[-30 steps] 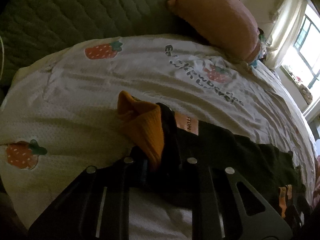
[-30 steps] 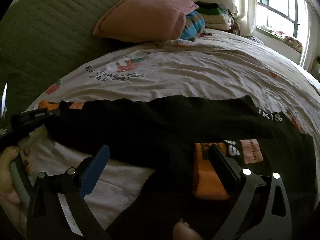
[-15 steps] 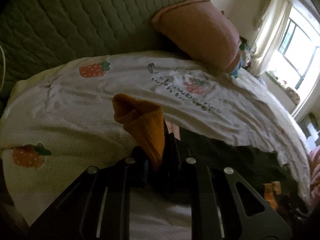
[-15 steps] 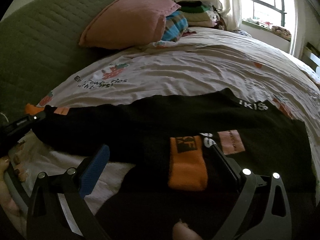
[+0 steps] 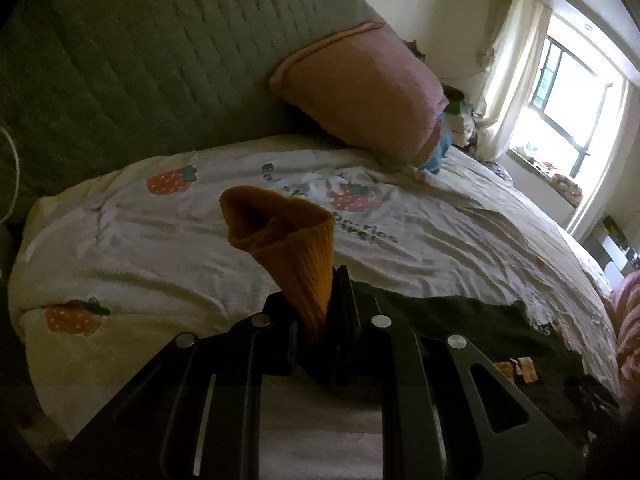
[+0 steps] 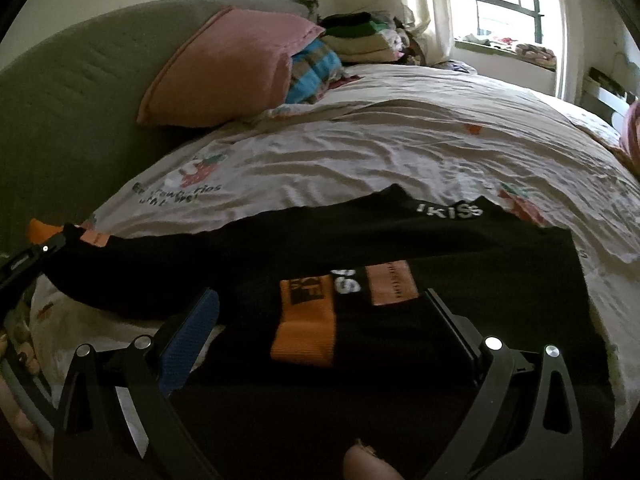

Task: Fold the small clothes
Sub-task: 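Lift the held cuff up with the left tool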

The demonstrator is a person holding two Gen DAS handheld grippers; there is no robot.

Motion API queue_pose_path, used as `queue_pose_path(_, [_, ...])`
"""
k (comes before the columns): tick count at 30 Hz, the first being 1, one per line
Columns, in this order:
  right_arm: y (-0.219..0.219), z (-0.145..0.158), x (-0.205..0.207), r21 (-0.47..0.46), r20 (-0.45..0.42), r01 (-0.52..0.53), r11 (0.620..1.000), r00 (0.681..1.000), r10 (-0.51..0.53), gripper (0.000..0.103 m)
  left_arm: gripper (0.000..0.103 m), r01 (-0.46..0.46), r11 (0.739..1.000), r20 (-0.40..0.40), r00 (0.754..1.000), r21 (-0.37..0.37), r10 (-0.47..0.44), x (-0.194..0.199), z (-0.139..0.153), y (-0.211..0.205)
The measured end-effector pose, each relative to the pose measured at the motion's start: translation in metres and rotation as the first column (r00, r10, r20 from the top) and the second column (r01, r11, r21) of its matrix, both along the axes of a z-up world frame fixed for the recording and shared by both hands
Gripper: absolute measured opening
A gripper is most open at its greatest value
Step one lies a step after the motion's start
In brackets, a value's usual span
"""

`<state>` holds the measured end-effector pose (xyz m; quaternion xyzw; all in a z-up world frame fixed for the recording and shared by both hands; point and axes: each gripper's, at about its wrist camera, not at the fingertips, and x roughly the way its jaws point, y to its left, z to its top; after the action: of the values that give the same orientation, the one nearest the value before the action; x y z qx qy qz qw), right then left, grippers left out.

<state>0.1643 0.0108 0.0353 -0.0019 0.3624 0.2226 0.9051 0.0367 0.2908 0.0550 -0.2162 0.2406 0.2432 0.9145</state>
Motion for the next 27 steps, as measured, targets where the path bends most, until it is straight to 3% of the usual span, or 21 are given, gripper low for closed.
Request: queue_pose_path(27, [-0.1,0.031,-0.005,0.106,0.041,0.135,0.985,0.989,-0.14,0.098,0.007,0.203,0.979,0.042,0.978,-0.017,-0.202,0.025,0.043,-0.08])
